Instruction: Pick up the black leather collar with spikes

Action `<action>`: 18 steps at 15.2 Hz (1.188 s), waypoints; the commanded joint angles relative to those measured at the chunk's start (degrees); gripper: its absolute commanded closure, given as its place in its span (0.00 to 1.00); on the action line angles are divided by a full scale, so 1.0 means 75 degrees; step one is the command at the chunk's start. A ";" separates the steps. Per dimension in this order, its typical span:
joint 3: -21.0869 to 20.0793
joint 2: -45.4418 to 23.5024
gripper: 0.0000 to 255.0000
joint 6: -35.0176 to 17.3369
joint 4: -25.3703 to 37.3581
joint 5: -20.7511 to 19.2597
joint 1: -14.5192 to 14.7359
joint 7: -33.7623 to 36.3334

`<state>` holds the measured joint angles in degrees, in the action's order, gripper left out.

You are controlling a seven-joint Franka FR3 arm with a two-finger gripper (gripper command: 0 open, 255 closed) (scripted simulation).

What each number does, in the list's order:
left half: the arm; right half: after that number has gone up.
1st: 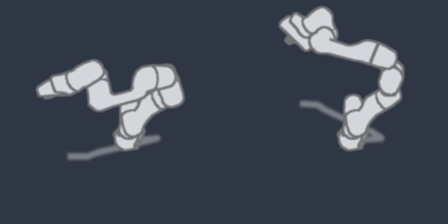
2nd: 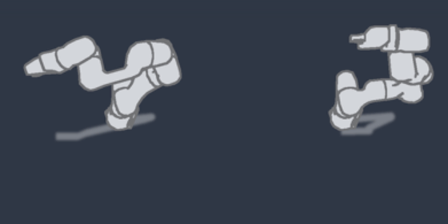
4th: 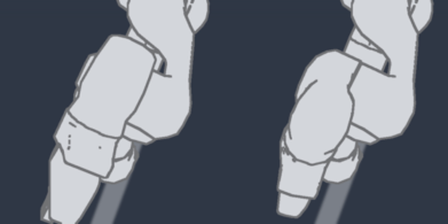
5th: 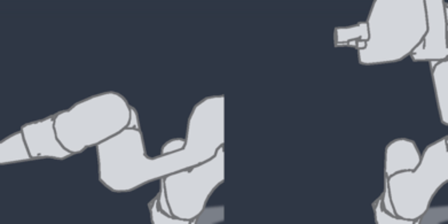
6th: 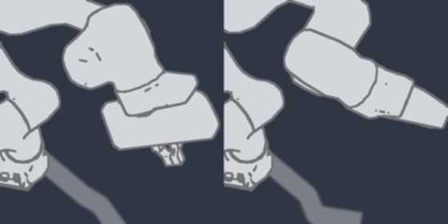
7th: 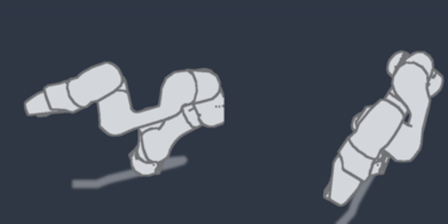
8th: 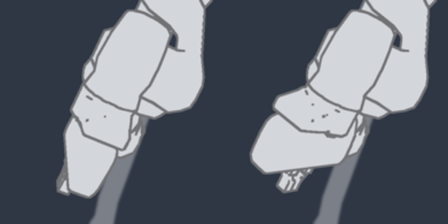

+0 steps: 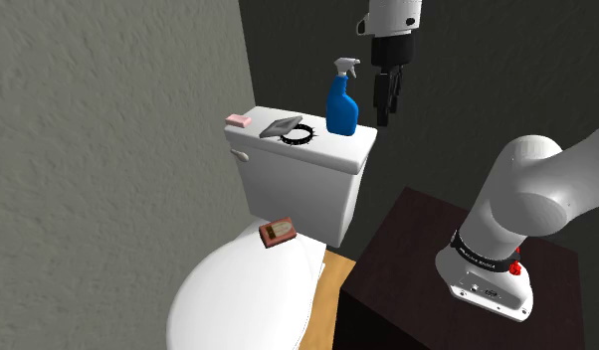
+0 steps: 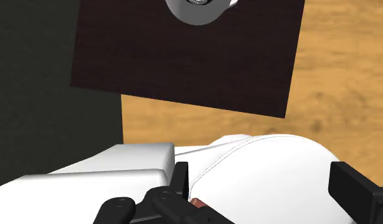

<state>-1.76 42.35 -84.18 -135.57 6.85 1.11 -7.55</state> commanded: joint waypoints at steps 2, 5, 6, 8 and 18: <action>-0.0066 -0.0217 0.00 -0.0261 0.0007 -0.0037 -0.0013 0.0042; -0.0260 -0.0905 0.00 -0.1015 0.0091 -0.0167 -0.0066 0.0185; -0.0322 -0.1146 0.00 -0.1256 0.0141 -0.0220 -0.0087 0.0240; -0.0439 -0.1642 0.00 -0.1717 0.0270 -0.0341 -0.0131 0.0363; -0.0906 -0.4303 0.00 -0.3509 0.1537 -0.1310 -0.0382 0.1223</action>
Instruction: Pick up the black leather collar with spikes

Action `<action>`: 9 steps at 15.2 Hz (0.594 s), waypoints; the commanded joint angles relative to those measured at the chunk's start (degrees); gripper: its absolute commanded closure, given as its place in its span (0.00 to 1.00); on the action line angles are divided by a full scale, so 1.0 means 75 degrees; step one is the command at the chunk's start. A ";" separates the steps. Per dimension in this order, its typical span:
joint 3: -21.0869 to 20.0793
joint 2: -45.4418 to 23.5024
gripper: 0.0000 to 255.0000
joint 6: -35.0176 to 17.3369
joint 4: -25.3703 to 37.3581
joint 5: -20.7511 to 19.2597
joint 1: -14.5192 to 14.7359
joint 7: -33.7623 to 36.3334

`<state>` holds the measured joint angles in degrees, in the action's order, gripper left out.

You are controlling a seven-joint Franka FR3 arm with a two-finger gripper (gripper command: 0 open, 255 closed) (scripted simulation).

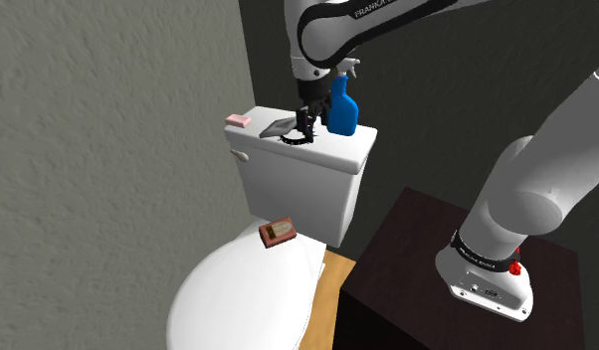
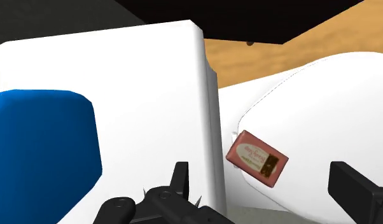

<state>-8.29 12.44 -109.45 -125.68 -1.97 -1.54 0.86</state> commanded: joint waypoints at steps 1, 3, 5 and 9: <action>-0.0065 -0.0591 0.00 -0.0263 0.0401 -0.0266 -0.0047 0.0207; -0.0107 -0.1146 0.00 -0.0475 0.0797 -0.0543 -0.0071 0.0424; -0.0127 -0.1704 0.00 -0.0641 0.1235 -0.0834 -0.0077 0.0643; -0.0106 -0.2680 0.00 -0.0820 0.2099 -0.1347 -0.0038 0.1006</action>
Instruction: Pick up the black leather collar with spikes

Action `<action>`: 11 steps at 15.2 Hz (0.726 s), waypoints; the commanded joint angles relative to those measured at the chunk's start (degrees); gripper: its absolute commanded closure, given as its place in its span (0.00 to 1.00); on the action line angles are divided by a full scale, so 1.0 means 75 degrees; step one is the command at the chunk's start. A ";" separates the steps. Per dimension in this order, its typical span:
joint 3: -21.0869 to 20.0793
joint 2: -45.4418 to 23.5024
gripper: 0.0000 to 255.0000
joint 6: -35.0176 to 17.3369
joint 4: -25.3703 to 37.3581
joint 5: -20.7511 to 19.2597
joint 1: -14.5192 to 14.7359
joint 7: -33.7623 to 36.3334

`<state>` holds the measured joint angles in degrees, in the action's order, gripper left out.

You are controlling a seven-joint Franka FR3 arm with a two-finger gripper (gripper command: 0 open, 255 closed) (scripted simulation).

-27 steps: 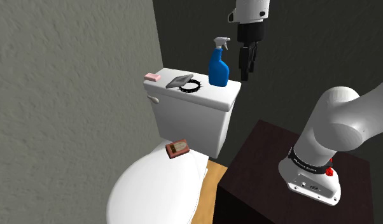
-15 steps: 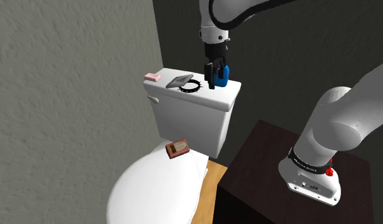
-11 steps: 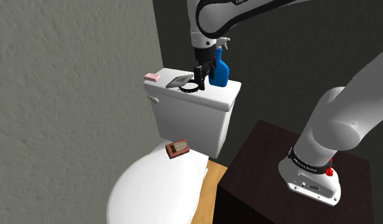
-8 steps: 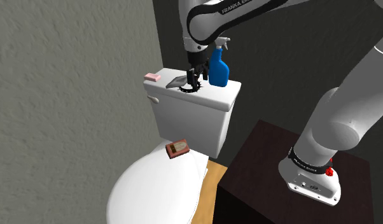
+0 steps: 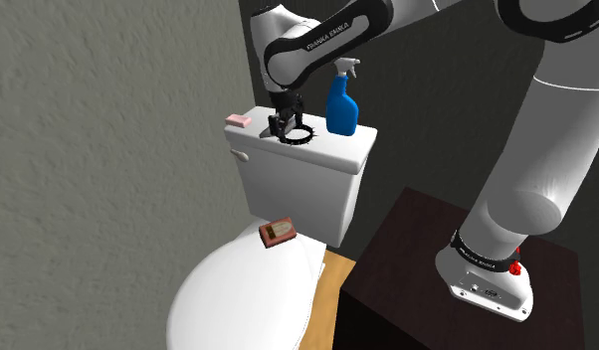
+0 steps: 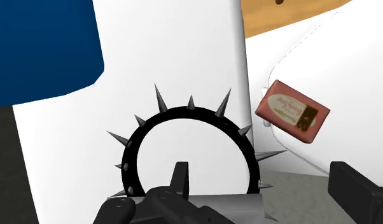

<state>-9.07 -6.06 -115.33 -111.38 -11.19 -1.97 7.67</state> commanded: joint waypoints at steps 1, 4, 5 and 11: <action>0.0005 -0.0249 0.00 -0.0128 0.0133 -0.0132 0.0024 0.0120; 0.0015 -0.0361 0.00 -0.0404 -0.0039 -0.0181 0.0025 0.0186; 0.0018 -0.0401 0.00 -0.0495 -0.0093 -0.0199 0.0026 0.0208; 0.0027 -0.0514 1.00 -0.0736 -0.0229 -0.0249 0.0030 0.0275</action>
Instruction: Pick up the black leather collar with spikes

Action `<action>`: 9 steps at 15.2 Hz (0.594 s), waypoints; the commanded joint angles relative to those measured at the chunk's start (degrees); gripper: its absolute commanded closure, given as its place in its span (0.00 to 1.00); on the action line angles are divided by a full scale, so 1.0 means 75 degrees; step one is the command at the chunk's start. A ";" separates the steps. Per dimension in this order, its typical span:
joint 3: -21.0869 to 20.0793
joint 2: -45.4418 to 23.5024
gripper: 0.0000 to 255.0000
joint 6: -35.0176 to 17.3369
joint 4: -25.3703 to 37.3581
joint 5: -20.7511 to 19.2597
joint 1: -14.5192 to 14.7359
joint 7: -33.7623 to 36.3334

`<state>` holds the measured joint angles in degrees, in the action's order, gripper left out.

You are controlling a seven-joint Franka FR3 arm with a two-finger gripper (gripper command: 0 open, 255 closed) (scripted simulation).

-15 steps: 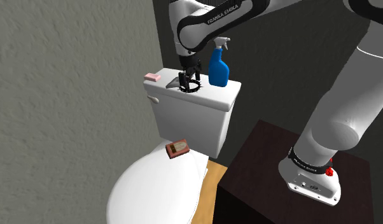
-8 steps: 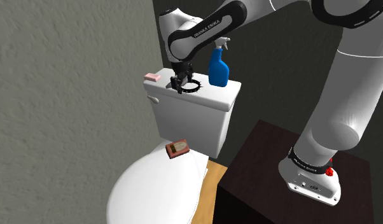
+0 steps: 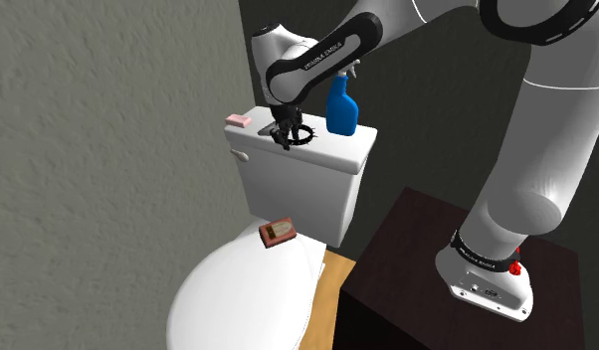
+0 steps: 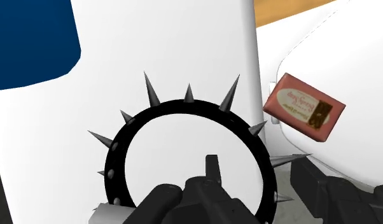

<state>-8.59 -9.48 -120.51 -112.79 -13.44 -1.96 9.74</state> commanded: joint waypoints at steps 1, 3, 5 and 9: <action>-0.0035 -0.0065 1.00 -0.0043 -0.0030 0.0049 0.0027 -0.0005; -0.0048 -0.0028 1.00 -0.0063 -0.0089 0.0051 0.0043 0.0027; -0.0037 -0.0117 1.00 -0.0119 -0.0059 0.0031 0.0035 0.0027; -0.0042 -0.0011 1.00 0.0052 0.0014 0.0071 0.0024 -0.0031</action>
<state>-8.54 -9.32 -120.52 -112.57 -13.80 -2.01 9.74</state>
